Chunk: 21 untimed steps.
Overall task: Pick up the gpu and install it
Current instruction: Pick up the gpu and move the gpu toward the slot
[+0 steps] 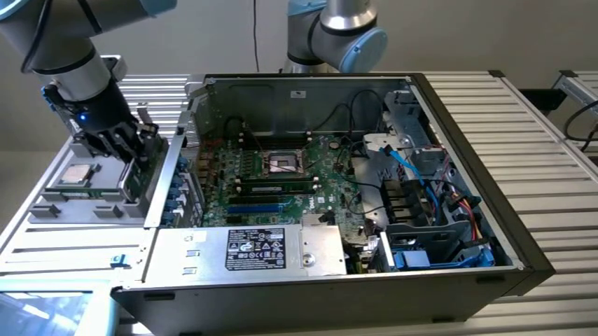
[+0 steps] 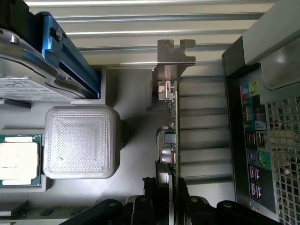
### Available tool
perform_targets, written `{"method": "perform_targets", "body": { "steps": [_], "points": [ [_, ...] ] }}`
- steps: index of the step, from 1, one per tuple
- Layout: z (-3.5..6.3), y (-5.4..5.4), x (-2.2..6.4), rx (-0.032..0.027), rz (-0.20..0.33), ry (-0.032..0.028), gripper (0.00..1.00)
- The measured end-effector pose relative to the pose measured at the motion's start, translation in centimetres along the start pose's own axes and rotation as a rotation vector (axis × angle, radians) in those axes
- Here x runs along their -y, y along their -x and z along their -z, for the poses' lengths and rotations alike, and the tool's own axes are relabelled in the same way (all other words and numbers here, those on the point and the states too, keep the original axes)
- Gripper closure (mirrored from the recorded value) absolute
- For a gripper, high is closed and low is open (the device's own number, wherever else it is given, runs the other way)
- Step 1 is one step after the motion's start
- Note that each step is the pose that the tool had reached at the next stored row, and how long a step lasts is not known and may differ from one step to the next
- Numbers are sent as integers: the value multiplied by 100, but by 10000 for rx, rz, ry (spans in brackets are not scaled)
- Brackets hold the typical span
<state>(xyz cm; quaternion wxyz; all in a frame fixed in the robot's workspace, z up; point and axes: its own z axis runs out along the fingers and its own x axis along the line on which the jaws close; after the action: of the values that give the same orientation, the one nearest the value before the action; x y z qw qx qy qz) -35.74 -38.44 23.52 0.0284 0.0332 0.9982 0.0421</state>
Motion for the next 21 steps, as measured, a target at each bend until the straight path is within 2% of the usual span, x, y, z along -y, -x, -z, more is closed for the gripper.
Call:
{"method": "perform_targets", "body": {
  "steps": [21],
  "points": [
    [951,46,-82,-1,0,-1,72]
  ]
}}
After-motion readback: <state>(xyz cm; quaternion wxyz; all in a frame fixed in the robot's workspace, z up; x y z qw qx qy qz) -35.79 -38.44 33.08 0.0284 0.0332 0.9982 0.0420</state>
